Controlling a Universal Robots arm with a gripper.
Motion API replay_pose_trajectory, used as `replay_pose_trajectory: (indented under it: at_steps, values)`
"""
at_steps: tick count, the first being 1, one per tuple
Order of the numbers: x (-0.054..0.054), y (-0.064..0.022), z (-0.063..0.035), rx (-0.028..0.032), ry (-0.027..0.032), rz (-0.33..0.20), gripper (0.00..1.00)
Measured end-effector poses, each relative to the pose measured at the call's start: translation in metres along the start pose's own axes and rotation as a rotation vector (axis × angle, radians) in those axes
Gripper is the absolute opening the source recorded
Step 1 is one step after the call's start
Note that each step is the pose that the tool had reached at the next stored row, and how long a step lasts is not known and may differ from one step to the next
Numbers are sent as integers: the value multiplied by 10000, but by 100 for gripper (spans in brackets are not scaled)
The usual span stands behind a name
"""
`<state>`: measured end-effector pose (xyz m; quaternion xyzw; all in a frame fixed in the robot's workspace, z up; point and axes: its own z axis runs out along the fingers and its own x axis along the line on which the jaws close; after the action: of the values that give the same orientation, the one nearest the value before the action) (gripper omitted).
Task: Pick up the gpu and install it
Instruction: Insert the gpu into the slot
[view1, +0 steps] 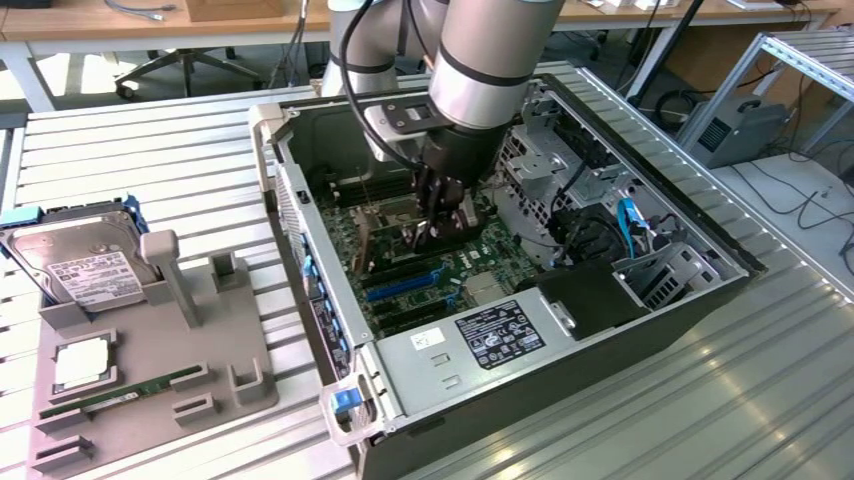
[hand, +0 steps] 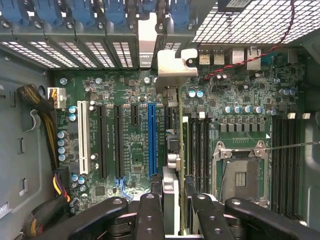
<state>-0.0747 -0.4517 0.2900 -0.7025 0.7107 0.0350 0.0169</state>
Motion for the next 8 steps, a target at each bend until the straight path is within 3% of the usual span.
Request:
replay_pose_trajectory:
  at_steps: [8]
  values:
    - [1,16,10,1,0,0,27]
